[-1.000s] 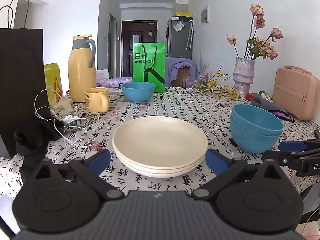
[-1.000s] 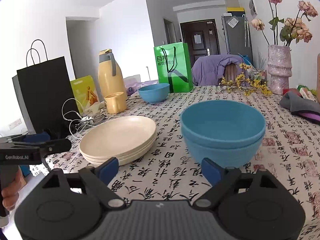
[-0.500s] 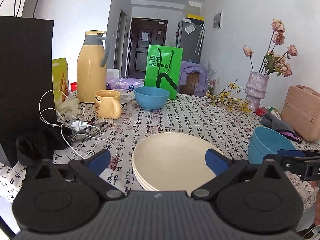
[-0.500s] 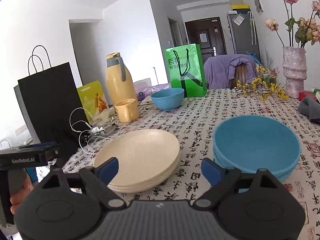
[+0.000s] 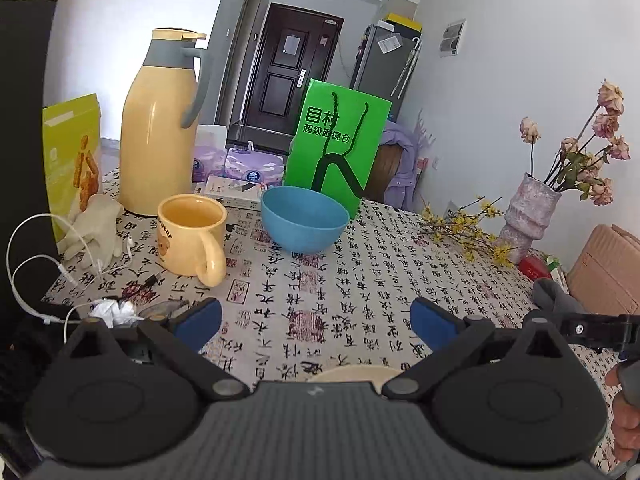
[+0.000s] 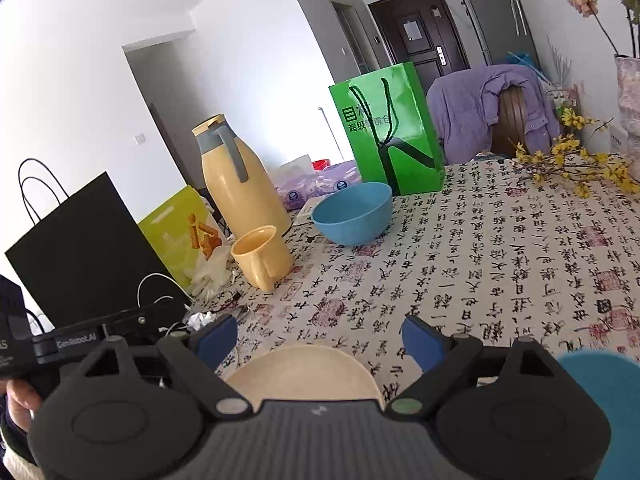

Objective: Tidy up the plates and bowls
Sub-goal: 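Move both tools toward the blue bowl beside the yellow mug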

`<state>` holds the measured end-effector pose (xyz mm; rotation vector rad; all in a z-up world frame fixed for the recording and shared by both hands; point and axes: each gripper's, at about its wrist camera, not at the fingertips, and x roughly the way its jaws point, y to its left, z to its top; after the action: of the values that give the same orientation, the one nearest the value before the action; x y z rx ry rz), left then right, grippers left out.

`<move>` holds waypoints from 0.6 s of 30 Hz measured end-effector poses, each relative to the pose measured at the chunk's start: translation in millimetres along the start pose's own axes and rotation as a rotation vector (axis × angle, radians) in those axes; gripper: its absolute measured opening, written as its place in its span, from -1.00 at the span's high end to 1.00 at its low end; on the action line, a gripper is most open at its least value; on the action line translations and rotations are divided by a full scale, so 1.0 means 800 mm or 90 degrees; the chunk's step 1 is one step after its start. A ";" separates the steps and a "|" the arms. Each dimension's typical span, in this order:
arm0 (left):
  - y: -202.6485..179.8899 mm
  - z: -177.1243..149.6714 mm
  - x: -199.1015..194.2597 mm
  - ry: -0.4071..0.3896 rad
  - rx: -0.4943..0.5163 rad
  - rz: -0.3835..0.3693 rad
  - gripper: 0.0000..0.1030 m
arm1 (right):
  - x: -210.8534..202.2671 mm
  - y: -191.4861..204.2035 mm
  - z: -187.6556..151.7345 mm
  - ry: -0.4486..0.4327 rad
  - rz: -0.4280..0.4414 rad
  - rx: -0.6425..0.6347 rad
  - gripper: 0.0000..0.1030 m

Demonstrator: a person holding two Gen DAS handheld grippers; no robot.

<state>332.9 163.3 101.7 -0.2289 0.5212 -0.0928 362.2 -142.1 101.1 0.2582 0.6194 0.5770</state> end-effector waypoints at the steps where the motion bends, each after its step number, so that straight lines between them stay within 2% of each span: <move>1: 0.003 0.009 0.012 0.004 0.002 -0.003 -0.99 | 0.011 -0.003 0.013 0.009 0.005 0.005 -0.74; 7: 0.017 0.063 0.091 0.051 -0.018 -0.020 -0.84 | 0.085 -0.028 0.087 0.095 0.051 0.054 -0.74; 10: 0.023 0.092 0.134 0.077 -0.021 -0.039 -0.71 | 0.124 -0.039 0.116 0.113 0.054 0.067 -0.74; 15: 0.042 0.136 0.221 0.126 -0.043 -0.010 -0.43 | 0.197 -0.060 0.160 0.143 0.054 0.117 -0.74; 18: 0.054 0.153 0.270 0.138 -0.052 0.027 -0.32 | 0.247 -0.074 0.178 0.156 0.028 0.139 -0.73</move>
<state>582.4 197.3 89.9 -0.2891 0.7453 -0.0555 606.2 -84.0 97.2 0.4108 0.9182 0.5882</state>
